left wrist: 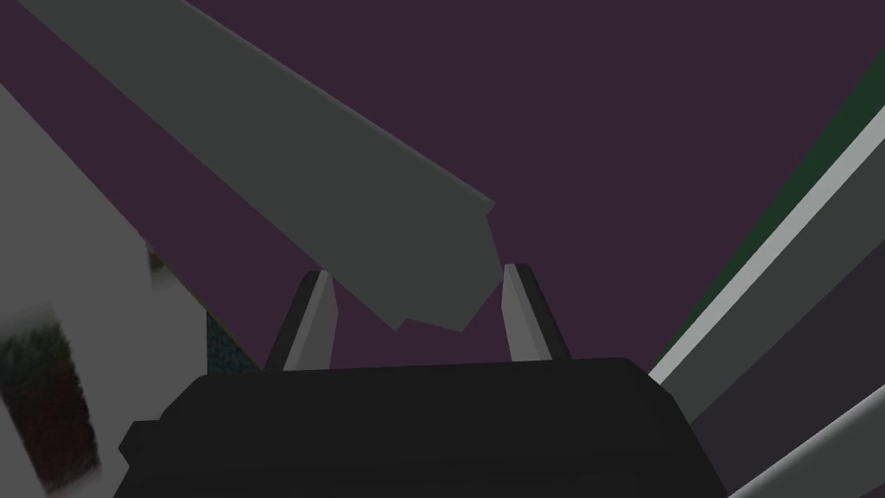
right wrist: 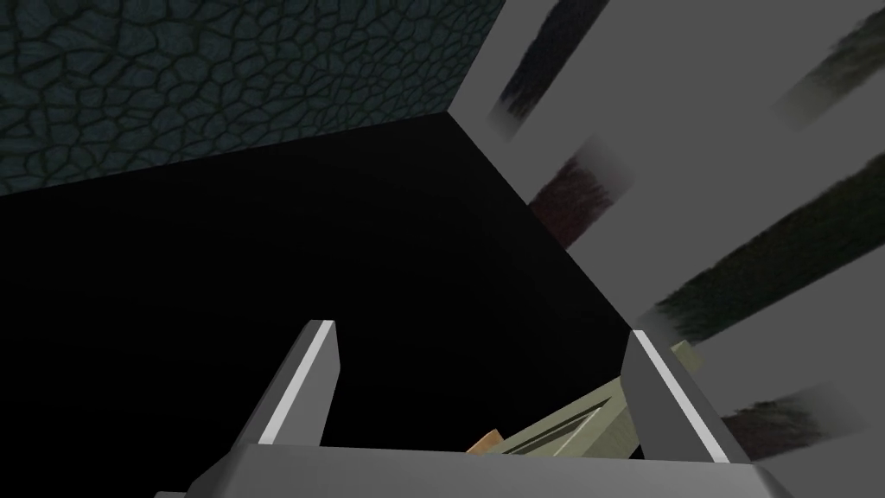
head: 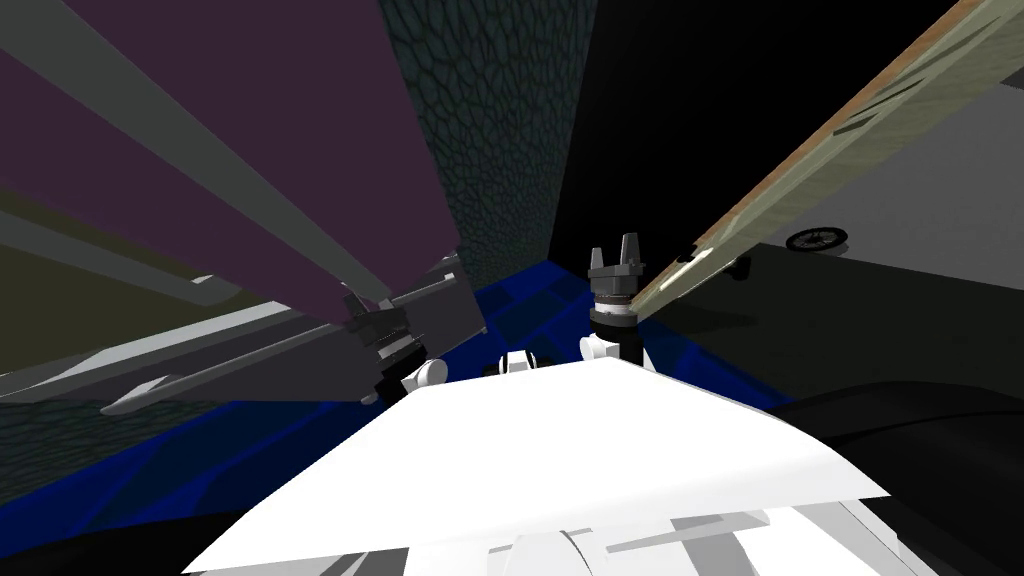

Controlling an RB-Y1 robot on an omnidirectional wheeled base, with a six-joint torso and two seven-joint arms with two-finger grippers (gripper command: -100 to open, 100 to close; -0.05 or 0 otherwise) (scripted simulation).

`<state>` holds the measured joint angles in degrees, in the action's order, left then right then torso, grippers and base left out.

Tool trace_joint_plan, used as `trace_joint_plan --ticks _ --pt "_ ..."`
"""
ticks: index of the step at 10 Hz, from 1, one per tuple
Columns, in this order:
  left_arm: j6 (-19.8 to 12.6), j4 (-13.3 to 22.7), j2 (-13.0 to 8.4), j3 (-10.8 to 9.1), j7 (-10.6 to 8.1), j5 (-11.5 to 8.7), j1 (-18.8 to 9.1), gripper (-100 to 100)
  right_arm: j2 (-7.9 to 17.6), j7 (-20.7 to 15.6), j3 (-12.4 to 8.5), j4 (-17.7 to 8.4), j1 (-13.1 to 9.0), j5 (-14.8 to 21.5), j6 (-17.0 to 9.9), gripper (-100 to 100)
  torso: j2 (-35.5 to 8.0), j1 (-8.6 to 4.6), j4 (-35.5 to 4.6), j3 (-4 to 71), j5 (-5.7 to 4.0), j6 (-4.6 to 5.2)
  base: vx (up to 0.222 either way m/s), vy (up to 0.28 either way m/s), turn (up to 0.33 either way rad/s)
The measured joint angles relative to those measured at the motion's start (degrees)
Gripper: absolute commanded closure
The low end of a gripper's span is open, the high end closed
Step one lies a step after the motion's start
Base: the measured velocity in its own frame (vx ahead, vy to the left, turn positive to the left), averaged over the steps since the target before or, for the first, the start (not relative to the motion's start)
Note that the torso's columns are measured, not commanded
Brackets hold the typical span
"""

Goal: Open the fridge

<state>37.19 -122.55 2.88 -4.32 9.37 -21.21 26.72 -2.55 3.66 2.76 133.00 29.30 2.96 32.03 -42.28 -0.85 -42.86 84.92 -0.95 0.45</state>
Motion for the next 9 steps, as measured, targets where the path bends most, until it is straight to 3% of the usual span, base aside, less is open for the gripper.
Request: trace_joint_plan --ticks 3,9 --pt "0.1 0.4 0.0 -0.72 0.98 -1.2 0.6 100 0.0 0.0 0.0 0.0 0.0 0.0 0.0 0 0.2 0.12 0.4 -0.2 0.48 -0.39 0.087 -0.165 0.151" --pt "1.6 -0.4 0.0 -3.42 3.76 -4.6 1.9 100 0.0 0.0 0.0 0.0 0.0 0.0 0.0 0 0.3 0.03 0.3 0.1 0.23 -0.02 0.101 -0.242 0.145"
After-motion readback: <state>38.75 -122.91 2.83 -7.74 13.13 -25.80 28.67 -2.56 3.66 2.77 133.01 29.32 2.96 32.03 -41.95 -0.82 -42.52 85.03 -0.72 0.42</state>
